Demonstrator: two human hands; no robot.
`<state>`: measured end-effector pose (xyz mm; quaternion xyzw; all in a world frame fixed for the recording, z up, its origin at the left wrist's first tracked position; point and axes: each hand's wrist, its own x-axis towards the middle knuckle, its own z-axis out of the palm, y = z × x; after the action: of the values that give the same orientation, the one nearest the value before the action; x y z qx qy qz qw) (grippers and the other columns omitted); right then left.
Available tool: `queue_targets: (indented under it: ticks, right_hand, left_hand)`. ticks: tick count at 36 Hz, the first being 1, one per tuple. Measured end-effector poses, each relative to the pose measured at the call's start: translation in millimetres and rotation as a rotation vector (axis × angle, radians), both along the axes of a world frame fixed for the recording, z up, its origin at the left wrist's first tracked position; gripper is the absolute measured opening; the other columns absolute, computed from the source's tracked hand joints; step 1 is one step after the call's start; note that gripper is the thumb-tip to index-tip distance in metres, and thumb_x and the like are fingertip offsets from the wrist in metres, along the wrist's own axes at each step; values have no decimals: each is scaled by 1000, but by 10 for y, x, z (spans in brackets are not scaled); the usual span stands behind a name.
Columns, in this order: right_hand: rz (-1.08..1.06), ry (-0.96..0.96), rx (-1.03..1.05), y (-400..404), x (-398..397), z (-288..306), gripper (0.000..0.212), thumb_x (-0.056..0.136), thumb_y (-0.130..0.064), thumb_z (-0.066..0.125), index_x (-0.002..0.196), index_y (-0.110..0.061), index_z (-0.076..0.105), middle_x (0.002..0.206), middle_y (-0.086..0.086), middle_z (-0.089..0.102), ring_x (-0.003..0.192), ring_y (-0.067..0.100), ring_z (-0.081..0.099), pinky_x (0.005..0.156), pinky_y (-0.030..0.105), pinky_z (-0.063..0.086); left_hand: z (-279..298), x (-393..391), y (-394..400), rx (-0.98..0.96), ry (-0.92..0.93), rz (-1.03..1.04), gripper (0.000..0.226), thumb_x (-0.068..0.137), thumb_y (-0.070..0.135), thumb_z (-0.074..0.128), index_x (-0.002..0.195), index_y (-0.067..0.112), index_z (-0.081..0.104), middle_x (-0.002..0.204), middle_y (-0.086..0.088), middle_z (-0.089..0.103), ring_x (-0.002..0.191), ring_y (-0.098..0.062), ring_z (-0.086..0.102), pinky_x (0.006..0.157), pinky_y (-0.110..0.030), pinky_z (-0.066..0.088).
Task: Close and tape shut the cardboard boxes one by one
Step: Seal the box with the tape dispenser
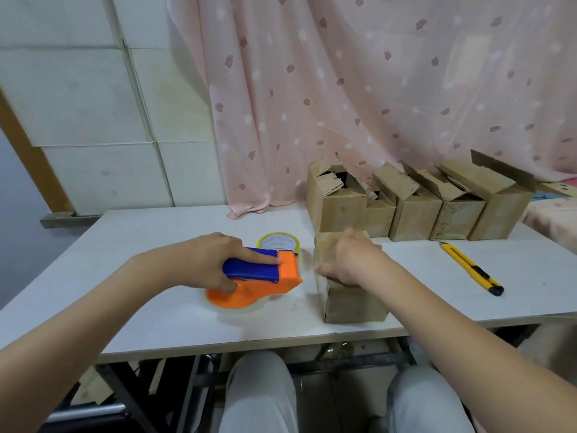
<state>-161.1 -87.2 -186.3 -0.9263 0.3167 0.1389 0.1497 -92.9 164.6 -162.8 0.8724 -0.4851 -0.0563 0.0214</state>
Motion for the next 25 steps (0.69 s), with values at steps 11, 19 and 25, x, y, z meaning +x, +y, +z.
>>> queue_targets:
  ticks: [11,19,25]
  right_hand:
    - [126,-168,144,-44,-203,404,33,74,-41,71,89,-11,70,75,-1,72,58,17,61,58,22,47]
    - [40,-229,533,-392,-364,428,30,73,-43,75,81,-18,61,58,-1,47,44,18,36,53,25,34]
    - [-49,-307,669,-618,-438,306,56,69,-46,78,104,-3,68,79,11,49,66,27,45,59,35,43]
  left_hand:
    - [27,-59,-58,-49,22,1,88,82,24,66,120,86,16,89,11,47,82,-4,44,64,-14,31]
    - [-47,-134,-48,-148,67,-9,90,80,22,67,132,79,20,89,9,50,79,-7,46,68,-15,35]
    - [-14,-136,11,-132,88,2,91,80,19,64,127,84,18,89,9,47,78,-6,46,64,-14,35]
